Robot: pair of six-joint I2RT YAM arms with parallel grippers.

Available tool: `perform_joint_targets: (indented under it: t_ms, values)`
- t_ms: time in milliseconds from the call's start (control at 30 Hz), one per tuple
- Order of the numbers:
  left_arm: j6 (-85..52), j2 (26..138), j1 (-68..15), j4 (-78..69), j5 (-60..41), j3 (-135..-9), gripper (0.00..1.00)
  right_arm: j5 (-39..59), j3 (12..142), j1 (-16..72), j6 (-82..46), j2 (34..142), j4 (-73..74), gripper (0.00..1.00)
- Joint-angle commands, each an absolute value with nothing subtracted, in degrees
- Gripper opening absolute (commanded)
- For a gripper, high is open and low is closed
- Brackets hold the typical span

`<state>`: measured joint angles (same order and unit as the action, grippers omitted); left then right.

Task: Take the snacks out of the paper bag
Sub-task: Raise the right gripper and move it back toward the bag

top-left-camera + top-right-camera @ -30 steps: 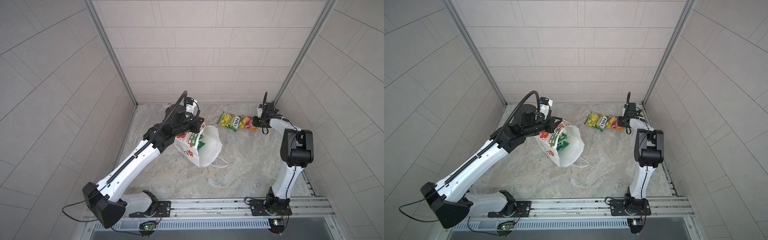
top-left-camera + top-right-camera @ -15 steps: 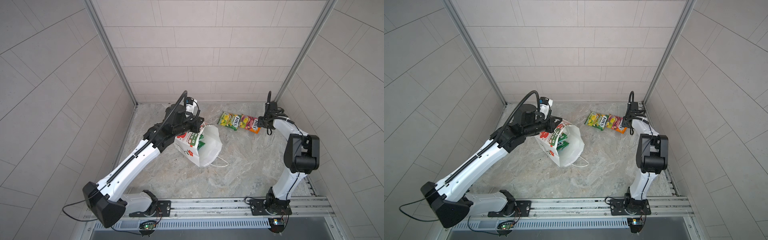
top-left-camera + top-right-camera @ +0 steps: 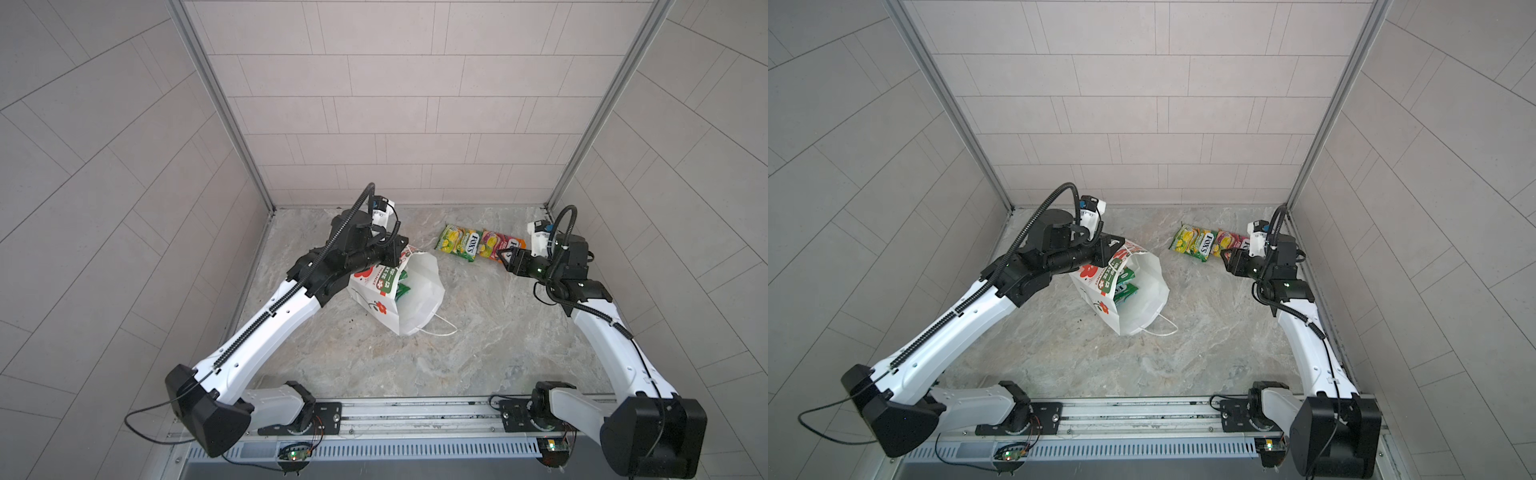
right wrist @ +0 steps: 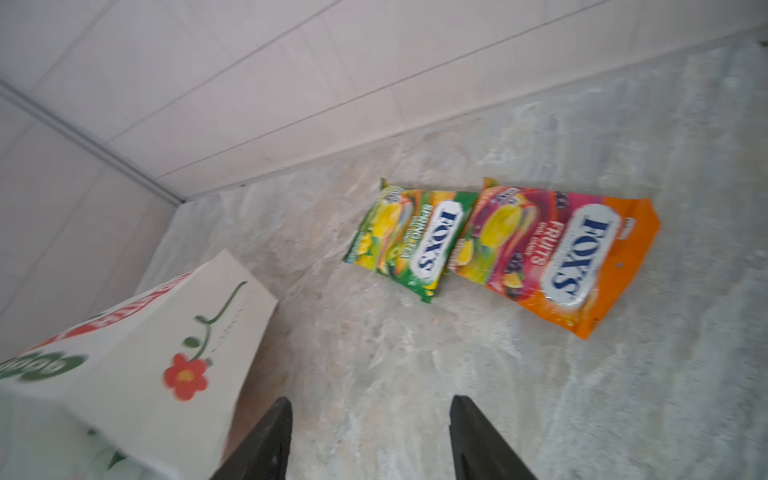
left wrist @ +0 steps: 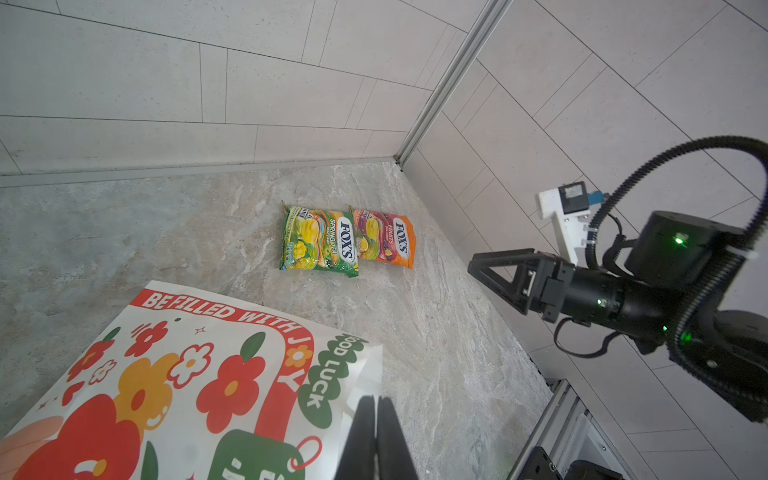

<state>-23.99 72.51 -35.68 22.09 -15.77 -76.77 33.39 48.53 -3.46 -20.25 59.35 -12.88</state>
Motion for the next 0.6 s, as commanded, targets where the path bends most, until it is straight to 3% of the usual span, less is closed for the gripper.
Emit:
perform_joint_targets:
  t_ms: [0, 300, 567]
  values:
    - [-23.73, 71.01, -35.96, 19.51, -16.53, -76.56, 0.00, 40.78, 47.01, 1.18, -22.93, 54.55, -7.89, 0.62]
    - [-24.33, 70.83, -35.98, 19.60, -15.78, -76.89, 0.00, 36.66, 41.98, 22.26, -23.79, 52.52, -4.47, 0.59]
    - [-25.31, 71.70, -36.01, 19.34, -15.43, -77.57, 0.00, 33.17, 40.34, 34.93, -23.00, 56.99, -1.38, 0.58]
